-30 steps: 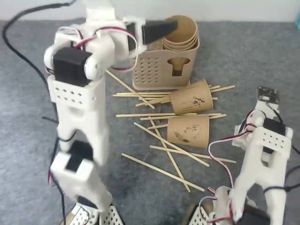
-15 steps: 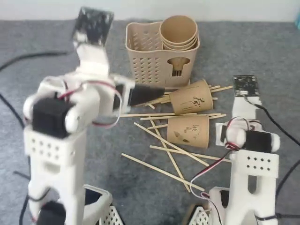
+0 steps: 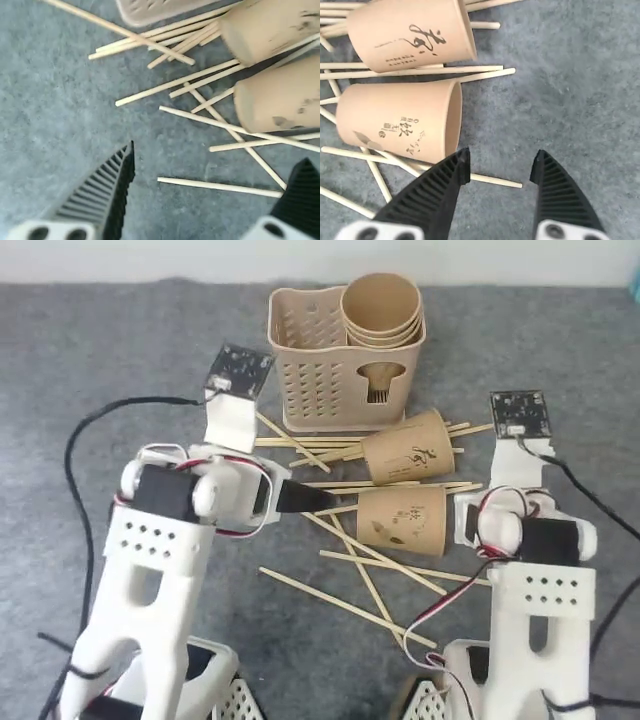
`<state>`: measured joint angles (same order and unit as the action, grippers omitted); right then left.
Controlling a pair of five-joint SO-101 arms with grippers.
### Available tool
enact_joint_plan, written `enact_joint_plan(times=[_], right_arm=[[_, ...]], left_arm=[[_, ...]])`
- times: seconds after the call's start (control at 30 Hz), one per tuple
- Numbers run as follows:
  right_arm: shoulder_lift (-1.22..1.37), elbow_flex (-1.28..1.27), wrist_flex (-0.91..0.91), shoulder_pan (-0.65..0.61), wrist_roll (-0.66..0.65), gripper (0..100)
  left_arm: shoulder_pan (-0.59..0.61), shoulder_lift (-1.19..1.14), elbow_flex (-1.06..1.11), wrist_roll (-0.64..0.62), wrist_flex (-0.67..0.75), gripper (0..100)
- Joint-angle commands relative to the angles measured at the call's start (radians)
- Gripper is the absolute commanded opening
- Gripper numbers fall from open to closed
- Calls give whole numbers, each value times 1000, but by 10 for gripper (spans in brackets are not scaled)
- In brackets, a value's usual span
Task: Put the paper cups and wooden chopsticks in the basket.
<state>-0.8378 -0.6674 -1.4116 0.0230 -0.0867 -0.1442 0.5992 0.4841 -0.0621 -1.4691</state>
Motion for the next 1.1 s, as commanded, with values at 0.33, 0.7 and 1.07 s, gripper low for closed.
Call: enact_joint_plan(times=[0.33, 0.7, 1.07], right_arm=[[449, 222, -47, -194, 20, 218], [458, 81, 165, -294, 118, 188], [458, 83, 153, -297, 8, 9]], left_arm=[[49, 29, 403, 8, 397, 445], [112, 21, 466, -37, 554, 445], [112, 21, 490, -40, 603, 445]])
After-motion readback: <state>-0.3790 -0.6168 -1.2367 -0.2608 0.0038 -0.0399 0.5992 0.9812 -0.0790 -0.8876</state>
